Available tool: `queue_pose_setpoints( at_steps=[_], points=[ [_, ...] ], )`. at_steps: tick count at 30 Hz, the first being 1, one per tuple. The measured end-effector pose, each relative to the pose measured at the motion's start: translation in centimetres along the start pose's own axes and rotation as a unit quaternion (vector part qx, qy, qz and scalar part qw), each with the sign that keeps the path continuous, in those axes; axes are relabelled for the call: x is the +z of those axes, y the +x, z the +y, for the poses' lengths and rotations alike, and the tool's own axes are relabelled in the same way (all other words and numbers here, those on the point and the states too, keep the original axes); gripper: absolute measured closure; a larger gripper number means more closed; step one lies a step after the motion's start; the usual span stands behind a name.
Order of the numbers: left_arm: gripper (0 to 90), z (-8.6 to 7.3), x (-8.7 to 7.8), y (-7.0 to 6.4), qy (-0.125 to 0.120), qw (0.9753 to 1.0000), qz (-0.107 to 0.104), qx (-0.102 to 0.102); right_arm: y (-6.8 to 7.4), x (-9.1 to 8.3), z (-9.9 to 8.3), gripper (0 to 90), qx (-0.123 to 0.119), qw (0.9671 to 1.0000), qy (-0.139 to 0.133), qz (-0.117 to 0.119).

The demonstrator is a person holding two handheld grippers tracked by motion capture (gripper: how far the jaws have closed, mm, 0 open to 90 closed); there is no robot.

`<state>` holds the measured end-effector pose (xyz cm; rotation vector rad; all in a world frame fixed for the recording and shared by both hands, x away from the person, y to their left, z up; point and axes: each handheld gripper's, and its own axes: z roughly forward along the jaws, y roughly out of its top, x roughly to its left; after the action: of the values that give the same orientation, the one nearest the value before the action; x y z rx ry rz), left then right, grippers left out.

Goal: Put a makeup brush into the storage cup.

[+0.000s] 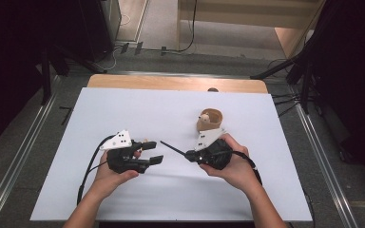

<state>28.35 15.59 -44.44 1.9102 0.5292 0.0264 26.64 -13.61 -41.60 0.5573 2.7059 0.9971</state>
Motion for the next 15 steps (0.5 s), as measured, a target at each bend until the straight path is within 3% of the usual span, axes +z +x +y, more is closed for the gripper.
queue_pose_setpoints(
  at_steps=[10,15],
  points=[
    [49.7,0.22,0.09,0.43,0.017,0.9988,-0.044,-0.009,0.76,0.58,0.24,84.4,-0.032,0.9993,0.017,0.012],
    [52.3,0.43,0.1,0.35,0.025,0.9984,-0.051,-0.007,1.04,0.92,0.34,84.4,-0.041,0.9987,0.025,0.018]
  ],
)
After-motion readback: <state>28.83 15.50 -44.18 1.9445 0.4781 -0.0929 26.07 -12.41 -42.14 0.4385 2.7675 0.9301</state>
